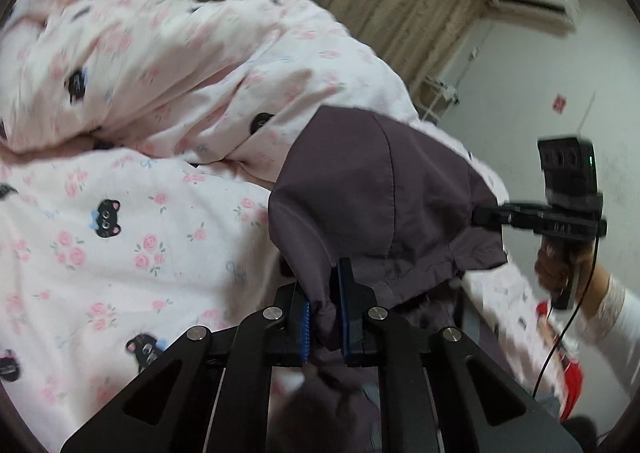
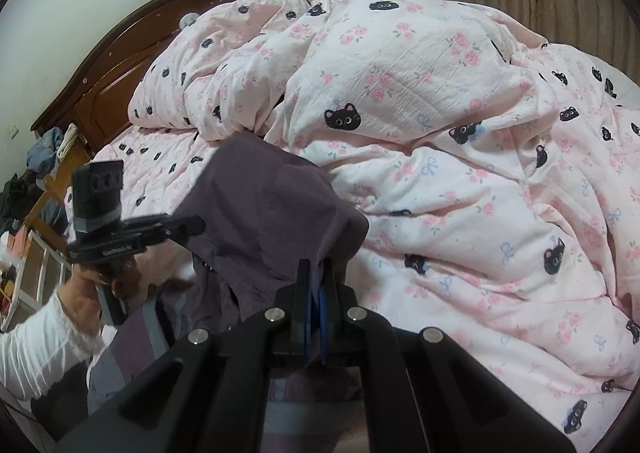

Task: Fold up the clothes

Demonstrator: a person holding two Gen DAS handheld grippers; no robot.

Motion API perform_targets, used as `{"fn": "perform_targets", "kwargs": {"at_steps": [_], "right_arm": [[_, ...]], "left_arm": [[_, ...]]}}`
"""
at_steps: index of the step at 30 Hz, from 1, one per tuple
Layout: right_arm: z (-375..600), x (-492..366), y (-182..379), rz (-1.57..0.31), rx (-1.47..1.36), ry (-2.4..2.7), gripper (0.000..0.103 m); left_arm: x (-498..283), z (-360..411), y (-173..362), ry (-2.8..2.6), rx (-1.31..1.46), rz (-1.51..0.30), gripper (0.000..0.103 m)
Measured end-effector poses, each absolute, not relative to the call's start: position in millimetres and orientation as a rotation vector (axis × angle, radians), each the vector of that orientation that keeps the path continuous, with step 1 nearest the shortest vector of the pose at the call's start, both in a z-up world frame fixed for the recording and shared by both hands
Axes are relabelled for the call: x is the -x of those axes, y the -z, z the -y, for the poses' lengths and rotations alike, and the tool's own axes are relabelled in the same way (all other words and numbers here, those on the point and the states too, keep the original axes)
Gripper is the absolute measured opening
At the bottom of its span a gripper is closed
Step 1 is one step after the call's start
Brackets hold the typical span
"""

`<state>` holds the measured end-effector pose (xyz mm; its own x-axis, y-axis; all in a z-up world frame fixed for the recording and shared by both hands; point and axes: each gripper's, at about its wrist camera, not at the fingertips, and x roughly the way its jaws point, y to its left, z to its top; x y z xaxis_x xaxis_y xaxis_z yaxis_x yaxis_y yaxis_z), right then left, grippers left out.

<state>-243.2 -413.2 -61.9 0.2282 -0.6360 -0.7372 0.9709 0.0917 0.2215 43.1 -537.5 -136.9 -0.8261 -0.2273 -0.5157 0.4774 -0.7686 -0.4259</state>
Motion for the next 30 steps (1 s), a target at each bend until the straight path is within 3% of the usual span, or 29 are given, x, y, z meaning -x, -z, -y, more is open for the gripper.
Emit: {"fn": "perform_targets", "kwargs": {"at_steps": [6, 14, 22, 27, 30], "right_arm": [[379, 225, 58, -0.587, -0.738, 1.236, 0.003], [325, 190, 75, -0.735, -0.644, 1.226, 0.003], [290, 160, 102, -0.933, -0.549, 1.242, 0.004], [268, 143, 110, -1.020, -0.445, 1.265, 0.008], [259, 133, 113, -1.071, -0.381, 1.273, 0.008]], "left_arm": [[-48, 496, 121, 2.566, -0.815, -0.497, 0.009], [-70, 429, 130, 2.515, -0.991, -0.259, 0.010], [-96, 400, 149, 2.450, -1.108, -0.271, 0.010], [-134, 415, 115, 2.353, -0.815, -0.462, 0.010], [-122, 431, 89, 2.324, -0.692, -0.479, 0.010]]}}
